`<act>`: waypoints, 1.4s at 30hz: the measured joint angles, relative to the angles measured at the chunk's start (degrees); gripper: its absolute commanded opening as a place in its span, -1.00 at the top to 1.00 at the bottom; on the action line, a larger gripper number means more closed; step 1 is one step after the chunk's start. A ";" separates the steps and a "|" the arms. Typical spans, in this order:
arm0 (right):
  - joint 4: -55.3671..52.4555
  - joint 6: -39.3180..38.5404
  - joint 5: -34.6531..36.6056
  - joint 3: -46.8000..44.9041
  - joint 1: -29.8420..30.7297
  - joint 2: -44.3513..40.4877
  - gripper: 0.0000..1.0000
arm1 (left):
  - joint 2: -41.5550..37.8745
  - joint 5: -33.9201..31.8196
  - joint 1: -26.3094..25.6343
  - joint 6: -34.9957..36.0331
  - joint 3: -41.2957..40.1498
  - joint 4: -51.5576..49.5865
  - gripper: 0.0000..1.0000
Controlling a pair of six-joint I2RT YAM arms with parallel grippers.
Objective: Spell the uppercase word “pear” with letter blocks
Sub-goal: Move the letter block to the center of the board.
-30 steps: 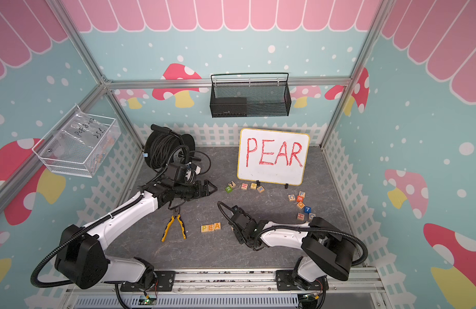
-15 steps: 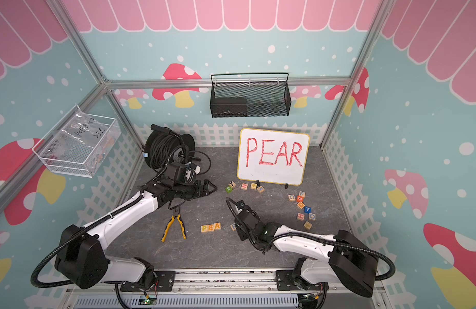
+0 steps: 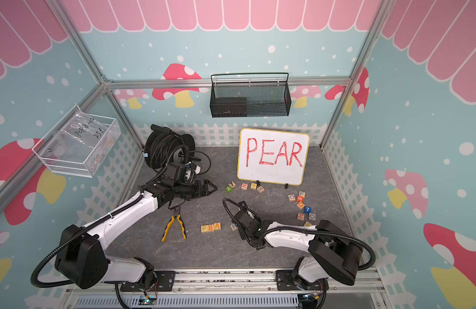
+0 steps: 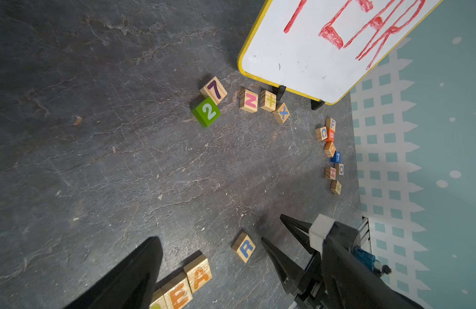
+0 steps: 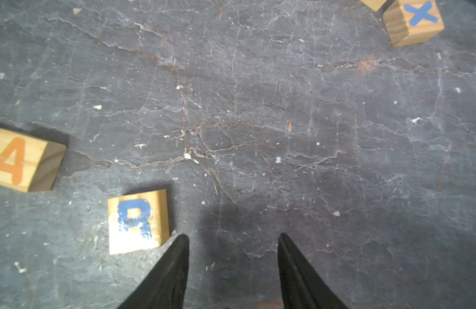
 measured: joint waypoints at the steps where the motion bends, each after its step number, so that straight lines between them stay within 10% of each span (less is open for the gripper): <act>1: 0.20 0.07 -0.17 0.02 0.00 0.28 -0.11 | 0.00 0.00 0.00 -0.02 0.00 0.00 -0.90; 42: 5.88 5.49 -7.74 2.91 0.87 6.71 -0.08 | 0.02 0.22 0.31 -0.44 0.00 0.07 -0.90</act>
